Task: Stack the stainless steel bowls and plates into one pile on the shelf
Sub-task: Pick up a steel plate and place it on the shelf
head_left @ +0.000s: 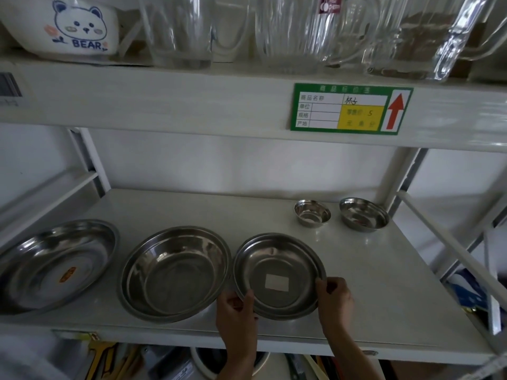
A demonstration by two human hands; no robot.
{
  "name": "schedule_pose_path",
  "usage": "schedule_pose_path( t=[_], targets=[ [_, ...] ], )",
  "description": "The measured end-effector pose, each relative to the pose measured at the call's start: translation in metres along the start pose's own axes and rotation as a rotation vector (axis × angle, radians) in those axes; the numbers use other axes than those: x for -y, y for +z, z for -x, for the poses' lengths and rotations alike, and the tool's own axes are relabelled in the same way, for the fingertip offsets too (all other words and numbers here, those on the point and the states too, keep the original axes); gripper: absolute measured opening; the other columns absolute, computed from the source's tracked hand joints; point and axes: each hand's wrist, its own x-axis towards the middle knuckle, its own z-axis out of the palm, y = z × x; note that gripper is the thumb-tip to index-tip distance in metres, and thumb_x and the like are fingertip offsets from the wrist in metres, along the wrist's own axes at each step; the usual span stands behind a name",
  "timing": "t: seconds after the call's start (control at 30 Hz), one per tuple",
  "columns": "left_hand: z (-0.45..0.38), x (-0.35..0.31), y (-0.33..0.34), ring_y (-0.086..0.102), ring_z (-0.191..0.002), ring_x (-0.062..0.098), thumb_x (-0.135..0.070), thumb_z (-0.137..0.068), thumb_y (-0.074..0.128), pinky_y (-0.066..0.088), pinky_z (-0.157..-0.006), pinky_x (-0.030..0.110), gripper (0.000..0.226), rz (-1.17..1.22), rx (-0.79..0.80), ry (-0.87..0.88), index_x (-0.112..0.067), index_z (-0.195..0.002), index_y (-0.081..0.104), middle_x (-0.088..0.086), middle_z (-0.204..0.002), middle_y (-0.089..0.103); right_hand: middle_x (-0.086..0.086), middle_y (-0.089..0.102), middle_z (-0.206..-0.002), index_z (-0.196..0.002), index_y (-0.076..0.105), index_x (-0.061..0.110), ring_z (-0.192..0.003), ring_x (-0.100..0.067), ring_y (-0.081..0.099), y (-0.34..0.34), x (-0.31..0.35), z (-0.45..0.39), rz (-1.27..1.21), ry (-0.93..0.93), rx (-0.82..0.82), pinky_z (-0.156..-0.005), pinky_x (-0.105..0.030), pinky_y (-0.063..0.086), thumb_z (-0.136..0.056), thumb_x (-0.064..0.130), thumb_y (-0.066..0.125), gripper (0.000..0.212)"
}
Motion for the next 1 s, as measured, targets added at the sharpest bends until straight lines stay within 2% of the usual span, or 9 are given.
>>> schedule_pose_path(
  t=[0.2,0.33,0.53,0.67,0.8,0.9,1.0],
  targets=[
    [0.002,0.004,0.004,0.069,-0.076,0.026,-0.026,-0.08,0.075,0.061,-0.06,0.042,0.029,0.021,-0.024,0.008,-0.015,-0.099,0.056,0.009,-0.085,0.069,-0.006,0.055,-0.075,-0.095,0.052,0.009,-0.065,-0.019,0.052,0.003,-0.002,0.0,-0.056,0.014,-0.041,-0.055,-0.031,0.042,-0.092,0.017,0.064,0.014],
    [0.003,0.0,0.009,0.067,-0.078,0.032,-0.011,-0.081,0.074,0.057,-0.046,0.027,0.031,0.184,-0.033,-0.125,-0.003,-0.102,0.052,0.015,-0.089,0.063,-0.007,0.058,-0.072,-0.102,0.051,0.01,-0.066,-0.023,0.056,0.005,-0.007,-0.002,-0.066,0.046,-0.043,-0.063,-0.037,0.048,-0.091,0.015,0.065,0.018],
    [0.003,0.004,0.013,0.067,-0.084,0.038,-0.008,-0.085,0.07,0.055,-0.044,0.022,0.023,0.199,-0.013,-0.191,0.002,-0.102,0.058,0.026,-0.097,0.065,-0.011,0.064,-0.077,-0.105,0.053,0.013,-0.07,-0.028,0.063,0.009,-0.013,-0.004,-0.115,0.048,-0.001,-0.064,-0.041,0.054,-0.094,0.016,0.06,0.014],
    [-0.002,0.004,0.014,0.062,-0.071,0.031,-0.007,-0.085,0.069,0.053,-0.043,0.024,0.018,0.173,-0.016,-0.215,0.003,-0.097,0.059,0.032,-0.097,0.065,-0.016,0.064,-0.075,-0.104,0.051,0.014,-0.068,-0.032,0.062,0.009,-0.013,-0.004,-0.149,0.06,0.022,-0.062,-0.044,0.054,-0.095,0.012,0.057,0.012],
    [-0.006,0.006,0.012,0.063,-0.073,0.03,-0.007,-0.085,0.069,0.051,-0.048,0.027,0.021,0.195,-0.021,-0.225,0.005,-0.1,0.06,0.029,-0.097,0.066,-0.014,0.063,-0.075,-0.106,0.05,0.012,-0.066,-0.029,0.06,0.01,-0.013,-0.002,-0.162,0.084,0.033,-0.062,-0.043,0.053,-0.094,0.009,0.056,0.013],
    [-0.008,0.01,0.01,0.064,-0.075,0.031,-0.013,-0.083,0.072,0.05,-0.041,0.022,0.029,0.167,0.002,-0.208,0.009,-0.099,0.063,0.03,-0.095,0.067,-0.011,0.061,-0.072,-0.108,0.05,0.011,-0.063,-0.025,0.058,0.011,-0.014,-0.002,-0.164,0.088,0.042,-0.061,-0.042,0.053,-0.095,0.01,0.056,0.014],
    [-0.01,0.013,0.007,0.059,-0.066,0.031,-0.018,-0.08,0.076,0.05,-0.043,0.032,0.03,0.116,-0.04,-0.155,0.009,-0.086,0.065,0.028,-0.081,0.068,-0.008,0.061,-0.072,-0.108,0.05,0.012,-0.064,-0.024,0.06,0.009,-0.014,-0.002,-0.167,0.096,0.05,-0.064,-0.044,0.054,-0.095,0.015,0.058,0.016]
  ],
)
